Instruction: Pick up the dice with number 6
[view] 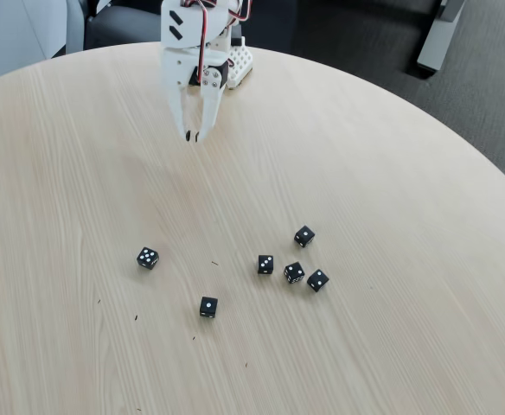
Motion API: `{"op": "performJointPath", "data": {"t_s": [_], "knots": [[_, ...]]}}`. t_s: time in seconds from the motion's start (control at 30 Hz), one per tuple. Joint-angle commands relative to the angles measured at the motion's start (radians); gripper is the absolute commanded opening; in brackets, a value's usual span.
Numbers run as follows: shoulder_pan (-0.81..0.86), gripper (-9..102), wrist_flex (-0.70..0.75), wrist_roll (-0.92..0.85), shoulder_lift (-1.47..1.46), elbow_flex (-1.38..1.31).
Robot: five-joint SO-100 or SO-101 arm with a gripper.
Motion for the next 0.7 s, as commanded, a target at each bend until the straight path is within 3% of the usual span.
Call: {"op": "performJointPath", "data": {"t_s": [0.0, 0.67], "knots": [[0.006, 5, 0.003, 0.005, 0.006, -0.005], [0.006, 5, 0.003, 0.005, 0.006, -0.005]]}}
